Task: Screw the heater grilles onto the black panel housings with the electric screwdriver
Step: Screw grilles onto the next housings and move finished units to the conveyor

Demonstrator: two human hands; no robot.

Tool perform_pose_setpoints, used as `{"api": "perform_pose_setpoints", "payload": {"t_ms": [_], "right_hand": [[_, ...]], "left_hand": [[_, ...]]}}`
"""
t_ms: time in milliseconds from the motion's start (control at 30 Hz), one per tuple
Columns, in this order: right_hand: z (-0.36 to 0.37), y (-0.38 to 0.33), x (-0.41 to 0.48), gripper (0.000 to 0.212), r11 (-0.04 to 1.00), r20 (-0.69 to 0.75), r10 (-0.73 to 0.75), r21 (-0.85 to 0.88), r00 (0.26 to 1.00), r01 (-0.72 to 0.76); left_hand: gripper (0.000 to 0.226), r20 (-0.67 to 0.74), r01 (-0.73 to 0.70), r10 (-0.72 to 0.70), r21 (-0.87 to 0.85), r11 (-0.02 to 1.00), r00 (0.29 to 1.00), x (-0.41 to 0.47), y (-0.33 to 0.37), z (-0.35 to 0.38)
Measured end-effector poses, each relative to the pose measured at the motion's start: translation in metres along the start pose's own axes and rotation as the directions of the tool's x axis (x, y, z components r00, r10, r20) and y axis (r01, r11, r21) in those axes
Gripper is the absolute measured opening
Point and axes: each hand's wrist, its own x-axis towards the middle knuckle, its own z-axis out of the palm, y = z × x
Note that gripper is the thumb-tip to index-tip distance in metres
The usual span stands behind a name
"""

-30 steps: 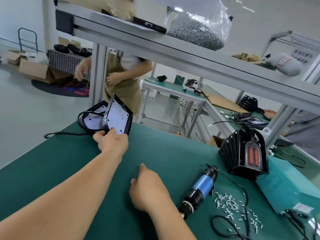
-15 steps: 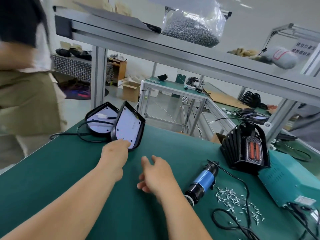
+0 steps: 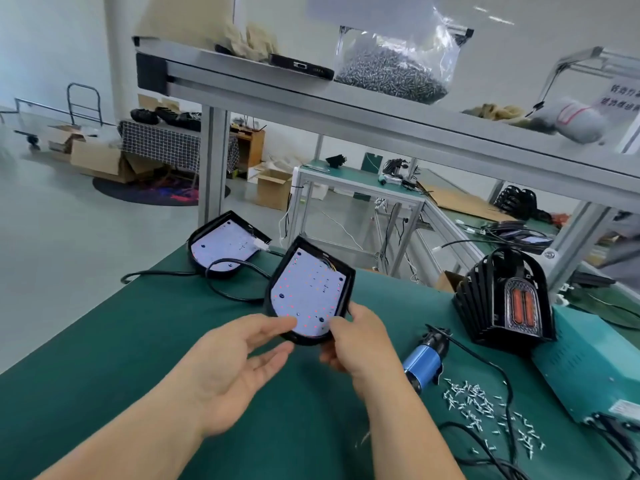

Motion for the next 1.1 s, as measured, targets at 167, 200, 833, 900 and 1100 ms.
{"api": "perform_pose_setpoints", "payload": {"t_ms": [167,200,833,900,1100], "right_hand": [[-0.023,-0.008,-0.002,0.027,0.995,0.037,-0.102,-0.008,0.994,0.102],[-0.028,-0.011,-0.003,0.028,0.992,0.06,-0.125,-0.008,0.99,0.126],[-0.06,-0.024,-0.024,0.048,0.771,0.497,0.088,-0.582,0.863,0.256],[-0.051,-0.021,-0.024,0.044,0.756,0.477,0.125,-0.613,0.87,0.227],[-0.032,-0.019,-0.03,0.064,0.732,0.491,0.236,-0.658,0.839,0.179]], "left_hand": [[0.042,0.004,0.22,-0.221,-0.091,0.971,0.975,0.018,0.019,-0.015],[0.053,0.031,0.265,-0.263,-0.088,0.96,0.964,0.022,0.02,-0.015],[0.015,-0.012,-0.042,0.081,0.771,0.635,0.997,0.062,0.093,0.042],[0.029,0.145,-0.19,0.172,0.941,0.28,0.974,0.062,0.093,0.056],[0.058,0.21,-0.24,0.157,0.948,0.21,0.965,0.065,0.072,0.071]]}}
